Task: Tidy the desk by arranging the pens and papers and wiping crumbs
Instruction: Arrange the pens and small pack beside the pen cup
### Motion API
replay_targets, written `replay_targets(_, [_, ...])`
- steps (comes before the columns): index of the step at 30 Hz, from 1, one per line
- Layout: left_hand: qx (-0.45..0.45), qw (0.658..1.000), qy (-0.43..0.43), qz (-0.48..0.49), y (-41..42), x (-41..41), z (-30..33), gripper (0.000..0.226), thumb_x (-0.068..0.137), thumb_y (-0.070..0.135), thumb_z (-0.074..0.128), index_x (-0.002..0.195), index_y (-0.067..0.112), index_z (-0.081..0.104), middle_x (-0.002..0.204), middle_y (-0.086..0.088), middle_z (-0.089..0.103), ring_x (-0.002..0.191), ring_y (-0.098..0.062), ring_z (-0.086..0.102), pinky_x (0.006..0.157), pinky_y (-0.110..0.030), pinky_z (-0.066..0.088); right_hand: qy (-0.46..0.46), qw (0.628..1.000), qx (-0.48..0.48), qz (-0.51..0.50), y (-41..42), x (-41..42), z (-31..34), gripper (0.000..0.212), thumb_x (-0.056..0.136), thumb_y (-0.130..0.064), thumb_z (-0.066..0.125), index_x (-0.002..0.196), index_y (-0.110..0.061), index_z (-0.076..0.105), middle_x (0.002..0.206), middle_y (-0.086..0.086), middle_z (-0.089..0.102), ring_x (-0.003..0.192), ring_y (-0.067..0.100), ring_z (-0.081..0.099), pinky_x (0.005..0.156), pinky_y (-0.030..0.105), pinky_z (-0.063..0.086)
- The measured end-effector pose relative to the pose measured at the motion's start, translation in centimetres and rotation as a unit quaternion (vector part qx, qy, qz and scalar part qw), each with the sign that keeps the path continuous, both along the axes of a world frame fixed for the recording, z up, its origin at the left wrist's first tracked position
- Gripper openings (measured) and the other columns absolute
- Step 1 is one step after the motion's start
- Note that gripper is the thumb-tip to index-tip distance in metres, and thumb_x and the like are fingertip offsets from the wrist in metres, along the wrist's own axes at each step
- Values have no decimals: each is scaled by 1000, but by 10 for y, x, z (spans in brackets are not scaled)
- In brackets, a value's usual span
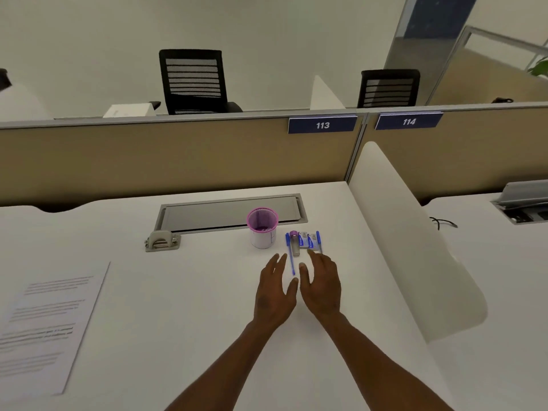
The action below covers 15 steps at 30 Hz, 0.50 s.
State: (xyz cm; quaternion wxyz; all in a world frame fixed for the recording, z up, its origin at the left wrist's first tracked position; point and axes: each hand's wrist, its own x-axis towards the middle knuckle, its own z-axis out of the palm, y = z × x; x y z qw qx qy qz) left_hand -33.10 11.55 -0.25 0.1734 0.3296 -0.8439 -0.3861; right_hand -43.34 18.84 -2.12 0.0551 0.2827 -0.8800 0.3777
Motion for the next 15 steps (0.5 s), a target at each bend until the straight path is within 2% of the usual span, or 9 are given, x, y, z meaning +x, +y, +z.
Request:
replay_targets(5, [-93,992,36,73,-16,53,17,67,94,52,45,152,21,32,160,0,31,149,-19,25,120,-35,24,33,994,60,90,-17,46,8,63,92,-51,49,146,-20,38,147,7,46,134,25,44,108,41,38])
replay_targets(8, [-135,985,21,106,-37,90,22,69,94,58,39,153,24,28,162,1,24,152,-19,16,120,-37,17,54,987,71,132,-38,71,19,69,91,-57,47,149,-23,30,154,5,36,139,26,37,112,38,23])
replay_targets(12, [-178,973,1,149,-69,147,28,68,96,59,37,154,26,25,163,2,23,152,-18,12,120,-41,19,73,978,67,186,-67,110,34,76,91,-61,45,152,-24,19,159,4,24,144,24,28,114,40,24])
replay_targets(15, [-193,965,-11,178,-89,193,28,69,97,61,33,155,26,22,163,1,22,153,-17,9,121,-43,20,84,967,81,225,-88,145,40,80,90,-66,40,154,-27,11,162,3,13,148,24,18,116,41,20])
